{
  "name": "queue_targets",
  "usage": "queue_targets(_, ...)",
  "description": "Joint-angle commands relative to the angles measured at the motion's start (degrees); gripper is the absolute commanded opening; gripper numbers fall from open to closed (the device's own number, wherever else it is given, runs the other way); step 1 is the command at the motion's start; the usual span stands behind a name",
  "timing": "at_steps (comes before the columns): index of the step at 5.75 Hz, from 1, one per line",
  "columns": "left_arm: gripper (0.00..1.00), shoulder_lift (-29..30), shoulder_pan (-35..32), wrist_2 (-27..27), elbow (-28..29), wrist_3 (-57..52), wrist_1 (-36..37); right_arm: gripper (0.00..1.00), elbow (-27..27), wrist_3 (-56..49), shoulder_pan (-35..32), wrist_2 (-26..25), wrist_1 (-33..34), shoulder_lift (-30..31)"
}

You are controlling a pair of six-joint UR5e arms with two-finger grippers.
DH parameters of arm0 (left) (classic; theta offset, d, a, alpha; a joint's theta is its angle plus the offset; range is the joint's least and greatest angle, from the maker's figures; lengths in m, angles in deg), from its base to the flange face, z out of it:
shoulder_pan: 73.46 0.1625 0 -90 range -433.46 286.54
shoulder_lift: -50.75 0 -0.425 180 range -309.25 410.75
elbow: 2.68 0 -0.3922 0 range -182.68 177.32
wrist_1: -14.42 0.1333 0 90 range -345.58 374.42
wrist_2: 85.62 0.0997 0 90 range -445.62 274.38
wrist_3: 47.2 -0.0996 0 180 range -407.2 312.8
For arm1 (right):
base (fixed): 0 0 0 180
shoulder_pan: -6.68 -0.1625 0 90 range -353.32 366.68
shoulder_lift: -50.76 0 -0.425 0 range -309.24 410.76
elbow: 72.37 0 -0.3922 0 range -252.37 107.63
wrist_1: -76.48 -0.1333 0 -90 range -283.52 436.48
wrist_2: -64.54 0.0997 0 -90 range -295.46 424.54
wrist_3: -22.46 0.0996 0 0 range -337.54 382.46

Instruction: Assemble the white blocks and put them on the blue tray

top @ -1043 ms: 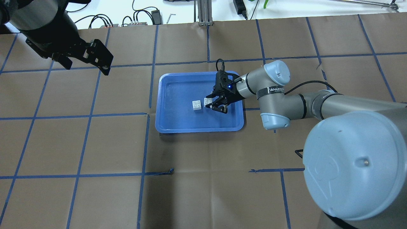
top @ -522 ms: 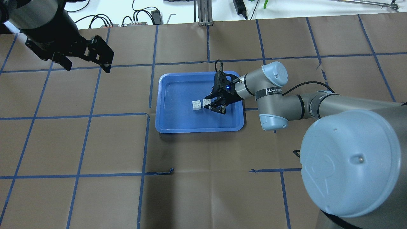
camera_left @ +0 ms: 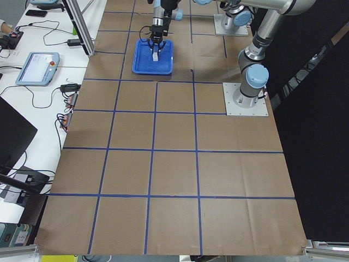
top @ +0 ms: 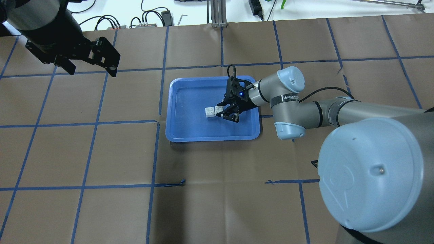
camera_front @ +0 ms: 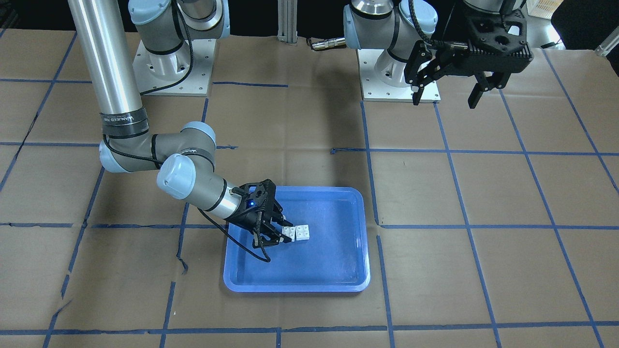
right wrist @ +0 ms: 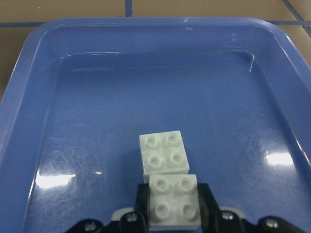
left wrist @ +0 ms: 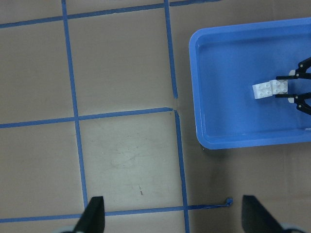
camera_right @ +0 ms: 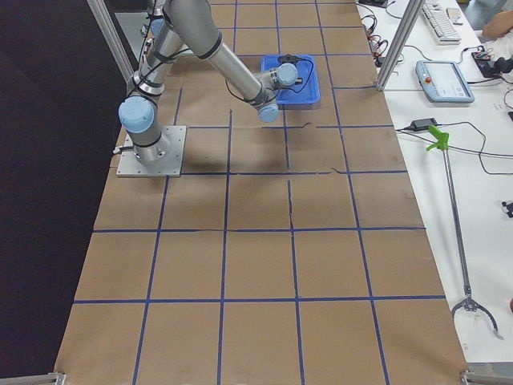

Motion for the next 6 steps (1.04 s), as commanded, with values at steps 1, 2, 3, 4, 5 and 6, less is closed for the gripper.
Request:
queue_targets(1, 0.99, -0.19, 0.00, -0.01, 0.03, 0.00, -0.17, 0.31, 0.05, 0.45, -0.62, -0.02, 0.06, -0.01)
queue_targets(2, 0.99, -0.27, 0.09, -0.01, 0.03, 0.00, -0.17, 0.31, 0.05, 0.45, -0.88, -0.11, 0.06, -0.01)
queue_targets(3, 0.99, -0.28, 0.09, -0.01, 0.03, 0.00, -0.17, 0.31, 0.05, 0.45, -0.88, -0.28, 0.06, -0.01)
queue_targets(4, 0.99, -0.28, 0.09, -0.09, 0.03, 0.00, -0.17, 0.31, -0.13, 0.45, -0.88, -0.28, -0.03, -0.01)
queue_targets(5, 0.99, -0.28, 0.09, -0.09, 0.03, 0.00, -0.17, 0.31, -0.39, 0.45, -0.88, -0.37, -0.20, -0.01)
queue_targets(6, 0.99, -0.28, 0.09, -0.01, 0.03, 0.00, -0.17, 0.31, -0.48, 0.54, -0.88, -0.46, -0.38, -0.01)
